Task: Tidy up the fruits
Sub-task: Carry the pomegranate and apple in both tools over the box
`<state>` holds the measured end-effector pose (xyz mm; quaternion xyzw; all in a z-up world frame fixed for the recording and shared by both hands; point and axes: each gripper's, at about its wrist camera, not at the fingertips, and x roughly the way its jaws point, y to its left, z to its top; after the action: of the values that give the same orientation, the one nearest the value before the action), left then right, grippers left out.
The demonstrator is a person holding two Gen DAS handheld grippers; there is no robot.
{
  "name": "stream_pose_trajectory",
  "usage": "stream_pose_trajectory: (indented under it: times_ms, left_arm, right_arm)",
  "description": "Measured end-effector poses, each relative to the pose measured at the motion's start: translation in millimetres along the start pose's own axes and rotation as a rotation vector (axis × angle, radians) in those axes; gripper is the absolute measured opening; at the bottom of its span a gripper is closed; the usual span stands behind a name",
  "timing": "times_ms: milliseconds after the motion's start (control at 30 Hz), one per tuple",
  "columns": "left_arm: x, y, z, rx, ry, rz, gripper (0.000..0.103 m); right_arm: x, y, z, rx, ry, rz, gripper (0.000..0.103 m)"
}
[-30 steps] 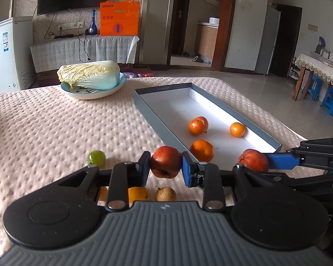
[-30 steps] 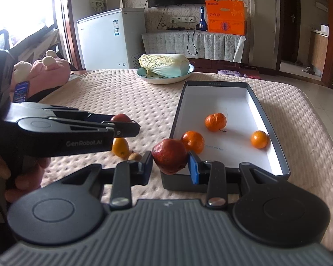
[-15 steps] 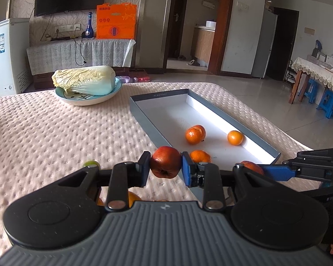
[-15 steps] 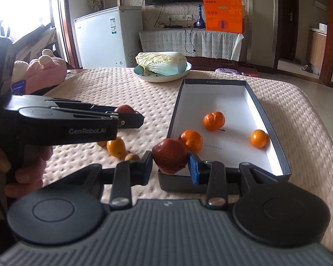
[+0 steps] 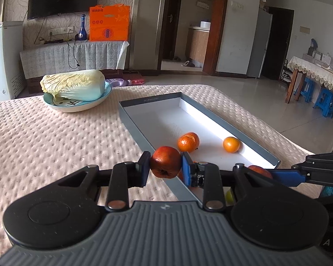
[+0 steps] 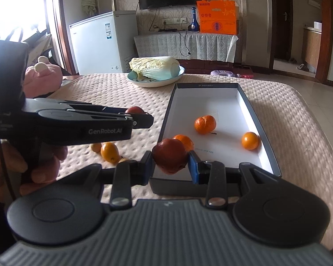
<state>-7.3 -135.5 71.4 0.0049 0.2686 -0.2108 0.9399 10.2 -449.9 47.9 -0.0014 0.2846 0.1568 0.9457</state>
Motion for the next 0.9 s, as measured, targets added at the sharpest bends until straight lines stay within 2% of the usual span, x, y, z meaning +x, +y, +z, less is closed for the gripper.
stream_pose_trajectory:
  times_ms: [333,900]
  left_arm:
    - [20.8,-8.7,6.4,0.007,-0.004,-0.014,0.035]
    - [56.7,-30.4,15.2,0.035,-0.013,-0.077,0.035]
  right_arm:
    - [-4.9,-6.1,2.6,0.011,-0.014,0.015,0.037]
    - [-3.8,-15.7,0.5,0.016,-0.005,-0.017,0.037]
